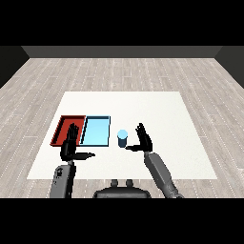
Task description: Pick the blue can and put it in the blue box
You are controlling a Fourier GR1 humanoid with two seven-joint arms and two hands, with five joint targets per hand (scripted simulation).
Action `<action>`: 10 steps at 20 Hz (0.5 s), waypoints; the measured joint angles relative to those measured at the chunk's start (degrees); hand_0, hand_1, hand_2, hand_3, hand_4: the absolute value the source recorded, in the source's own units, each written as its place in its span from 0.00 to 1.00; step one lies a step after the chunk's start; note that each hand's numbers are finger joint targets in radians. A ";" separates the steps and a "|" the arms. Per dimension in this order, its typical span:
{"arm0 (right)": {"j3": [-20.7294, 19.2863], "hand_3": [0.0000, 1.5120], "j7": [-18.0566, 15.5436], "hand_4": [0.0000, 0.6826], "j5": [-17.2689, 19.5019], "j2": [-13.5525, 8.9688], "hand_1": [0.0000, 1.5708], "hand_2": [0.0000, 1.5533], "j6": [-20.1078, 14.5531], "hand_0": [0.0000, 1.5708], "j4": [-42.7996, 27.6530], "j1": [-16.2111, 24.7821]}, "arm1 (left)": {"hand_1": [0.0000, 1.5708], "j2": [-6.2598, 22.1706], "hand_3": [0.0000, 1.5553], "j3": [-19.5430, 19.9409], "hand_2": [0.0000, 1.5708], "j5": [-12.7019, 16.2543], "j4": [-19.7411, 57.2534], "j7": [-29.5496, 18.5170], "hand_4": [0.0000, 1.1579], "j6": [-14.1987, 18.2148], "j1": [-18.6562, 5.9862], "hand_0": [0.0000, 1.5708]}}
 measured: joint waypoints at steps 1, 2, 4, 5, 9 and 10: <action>1.78 0.00 -0.79 0.00 -1.08 0.00 0.00 0.00 -1.41 0.00 1.14 -0.87 | 0.00 -0.01 0.00 0.01 0.00 0.07 -0.39 0.37 0.00 0.06 -0.08 0.00; 2.27 0.00 -1.90 0.00 -1.84 0.00 0.00 0.00 -1.51 0.00 2.56 -1.50 | 0.00 -0.12 0.00 0.03 0.00 -0.04 0.31 0.62 0.00 0.32 -1.00 0.00; 4.53 0.00 -2.18 0.00 -2.76 0.01 0.00 0.00 -3.77 0.00 4.12 -3.68 | 0.00 -0.26 0.00 -0.04 0.00 -0.07 0.56 0.23 0.00 0.17 -0.56 0.00; 5.24 0.00 -2.99 0.00 -3.04 0.01 0.00 0.00 -4.05 0.00 5.31 -4.16 | 0.00 0.20 0.00 0.31 0.00 0.27 -0.04 0.94 0.00 -0.16 -0.48 0.00; 7.11 0.00 -3.64 0.00 -4.34 0.00 0.00 0.00 -6.32 0.00 9.18 -7.96 | 0.00 -0.65 0.00 -0.56 0.00 -0.48 -0.56 0.58 0.00 0.41 -0.03 0.00; 7.87 0.00 -3.96 0.00 -4.73 0.00 0.00 0.00 -6.76 0.00 9.33 -7.84 | 0.00 -0.36 0.00 -0.02 0.00 0.05 -0.07 1.09 0.00 0.23 -0.96 0.00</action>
